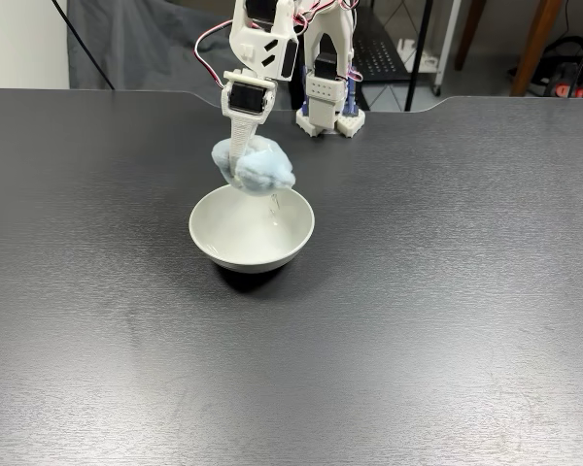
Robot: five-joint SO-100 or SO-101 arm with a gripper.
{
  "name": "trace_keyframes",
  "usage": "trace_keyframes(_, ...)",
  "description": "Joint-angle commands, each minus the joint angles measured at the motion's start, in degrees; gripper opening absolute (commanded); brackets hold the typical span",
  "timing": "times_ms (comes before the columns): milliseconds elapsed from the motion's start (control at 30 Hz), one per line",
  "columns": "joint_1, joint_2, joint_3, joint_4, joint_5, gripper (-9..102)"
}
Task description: Grasp a skyblue doll and put it in the white bowl.
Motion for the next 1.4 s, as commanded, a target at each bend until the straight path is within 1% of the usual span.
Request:
trace_keyframes(0,0.0,1.41,-3.34,-3.6,0.44,-1)
trace_keyframes(267,0.44,1.32,-3.25,-3.6,0.44,-1)
trace_keyframes(367,0.44,1.32,-3.25,-2.9,0.44,2)
trace_keyframes(467,0.44,1.32,-3.25,-2.9,0.26,9)
trace_keyframes(733,0.44,1.32,-3.16,-2.81,0.26,36)
trace_keyframes(833,0.44,1.41,-3.16,-2.81,0.35,42)
trace_keyframes(1233,0.44,2.55,-4.48,-2.99,0.35,43)
trace_keyframes(1367,-0.44,10.55,-10.9,-2.64,1.58,43)
